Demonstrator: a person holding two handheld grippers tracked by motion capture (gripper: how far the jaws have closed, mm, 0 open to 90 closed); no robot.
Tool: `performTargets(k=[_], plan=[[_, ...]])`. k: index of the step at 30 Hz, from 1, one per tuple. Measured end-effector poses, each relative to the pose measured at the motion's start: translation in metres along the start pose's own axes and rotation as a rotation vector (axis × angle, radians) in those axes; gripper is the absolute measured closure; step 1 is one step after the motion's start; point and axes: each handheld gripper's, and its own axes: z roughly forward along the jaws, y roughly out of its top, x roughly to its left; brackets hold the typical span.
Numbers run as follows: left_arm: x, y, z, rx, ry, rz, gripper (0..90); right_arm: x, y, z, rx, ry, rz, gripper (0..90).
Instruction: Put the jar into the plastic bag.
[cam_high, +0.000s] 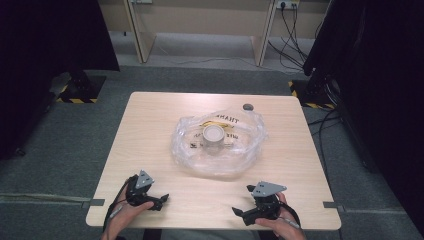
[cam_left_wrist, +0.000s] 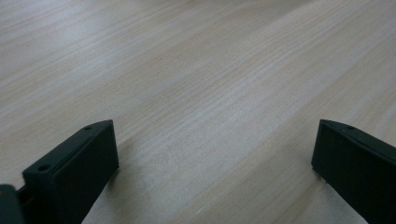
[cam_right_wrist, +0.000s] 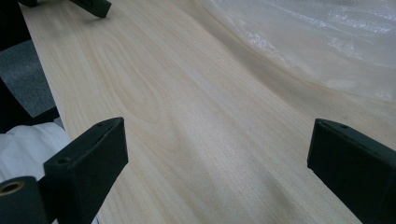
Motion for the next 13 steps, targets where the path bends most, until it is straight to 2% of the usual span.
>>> performTargets(k=[13], plan=[[0.0, 0.0, 0.0, 0.0, 0.0, 0.0, 0.0, -0.0009, 0.0003, -0.0006, -0.002, -0.001, 0.002, 5.4]])
